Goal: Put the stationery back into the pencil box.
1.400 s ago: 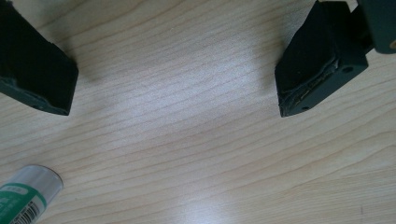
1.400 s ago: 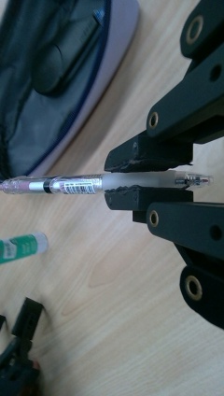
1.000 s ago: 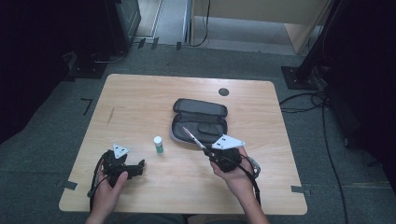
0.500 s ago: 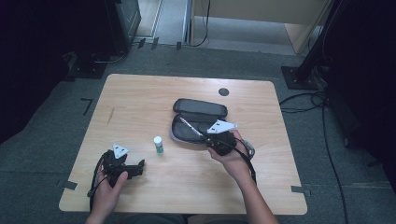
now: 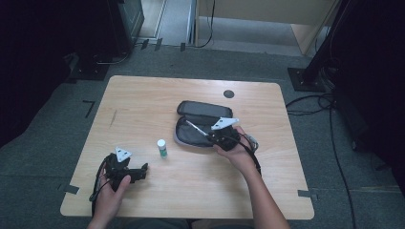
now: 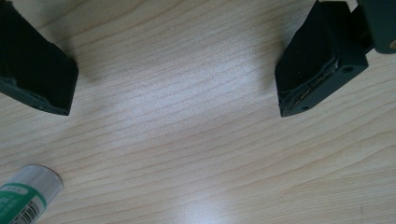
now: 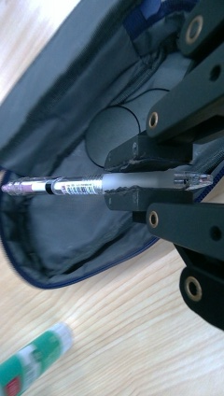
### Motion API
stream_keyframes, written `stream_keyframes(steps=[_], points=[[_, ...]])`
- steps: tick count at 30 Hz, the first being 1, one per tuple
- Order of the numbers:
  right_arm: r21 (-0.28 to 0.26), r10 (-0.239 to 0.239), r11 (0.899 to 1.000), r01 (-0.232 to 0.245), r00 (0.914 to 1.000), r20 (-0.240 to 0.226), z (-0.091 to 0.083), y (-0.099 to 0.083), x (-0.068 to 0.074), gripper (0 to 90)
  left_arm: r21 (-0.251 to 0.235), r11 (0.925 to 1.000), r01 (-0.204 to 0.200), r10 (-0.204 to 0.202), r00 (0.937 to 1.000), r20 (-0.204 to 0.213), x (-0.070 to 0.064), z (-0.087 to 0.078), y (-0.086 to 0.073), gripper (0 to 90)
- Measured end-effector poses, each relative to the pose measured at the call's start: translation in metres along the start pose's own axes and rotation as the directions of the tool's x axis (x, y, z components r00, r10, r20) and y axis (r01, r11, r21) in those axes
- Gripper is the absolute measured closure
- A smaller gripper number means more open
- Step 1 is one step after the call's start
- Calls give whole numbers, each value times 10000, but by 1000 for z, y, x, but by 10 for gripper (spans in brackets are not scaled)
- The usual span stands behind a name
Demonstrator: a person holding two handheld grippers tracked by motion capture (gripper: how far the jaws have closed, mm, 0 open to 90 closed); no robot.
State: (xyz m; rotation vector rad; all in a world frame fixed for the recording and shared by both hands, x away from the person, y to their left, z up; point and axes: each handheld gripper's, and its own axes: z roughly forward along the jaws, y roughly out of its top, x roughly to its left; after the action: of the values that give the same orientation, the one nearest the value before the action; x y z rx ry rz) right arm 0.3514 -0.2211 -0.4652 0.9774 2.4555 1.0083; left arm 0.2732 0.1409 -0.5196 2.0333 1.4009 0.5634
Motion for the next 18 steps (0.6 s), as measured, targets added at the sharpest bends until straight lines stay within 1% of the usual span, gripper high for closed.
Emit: stream_keyframes(steps=[1, 2, 4, 7, 9, 10, 11, 12, 13, 14, 15, 16, 17, 18], points=[[0, 0, 10000, 0, 10000, 0, 0, 0, 0, 812, 1, 10000, 1, -1, 10000, 0, 0, 0, 0, 0], [105, -131, 9999, 131, 9999, 6, 2, -1, -1, 812, 0, 10000, -2, 2, 10000, 0, 0, 0, 0, 0], [175, -140, 9998, 138, 9999, 77, 6, -3, -3, 812, 4, 10000, -7, 7, 10000, 0, 0, 0, 0, 0], [178, -8, 9998, 6, 9999, 100, 8, -5, -8, 811, 0, 10000, 4, -4, 10000, 0, 0, 0, 0, 0], [283, 238, 9993, -241, 9996, 117, 9, -7, -12, 809, -3, 10000, 0, 0, 10000, 4, 0, 0, 0, 0], [234, 397, 9989, -402, 9990, 201, 10, -9, -17, 756, -4, 10000, 3, -3, 10000, 5, 0, 0, 0, 0], [234, 397, 9989, -402, 9990, 201, 10, -9, -17, 756, -3, 10000, 1, -1, 10000, 4, 0, 0, 0, 0], [214, 584, 9980, -587, 9981, 184, 9, -10, -19, 716, -3, 10000, 4, -4, 10000, 4, 0, 0, 0, 0], [73, 713, 9974, -714, 9973, 186, 8, -9, -20, 689, -2, 10000, -11, 11, 10000, 4, 0, 0, 0, 0], [-155, 903, 9958, -900, 9958, 167, 6, -7, -20, 689, -5, 10000, 1, -1, 10000, 6, 0, 0, 0, 0], [-155, 903, 9958, -900, 9958, 167, 6, -7, -20, 689, 4, 10000, -2, 2, 10000, 1, 0, 0, 0, 0], [-295, 975, 9948, -972, 9952, 99, 5, -5, -20, 689, 4, 10000, -21, 21, 10000, 3, 0, 0, 0, 0], [-460, 1158, 9922, -1155, 9933, 30, 6, 2, -16, 690, 5, 10000, -20, 20, 10000, 1, 0, 0, 0, 0], [-460, 1158, 9922, -1155, 9933, 30, 6, 2, -16, 690, 3, 10000, -6, 6, 10000, 5, 0, 0, 0, 0]])
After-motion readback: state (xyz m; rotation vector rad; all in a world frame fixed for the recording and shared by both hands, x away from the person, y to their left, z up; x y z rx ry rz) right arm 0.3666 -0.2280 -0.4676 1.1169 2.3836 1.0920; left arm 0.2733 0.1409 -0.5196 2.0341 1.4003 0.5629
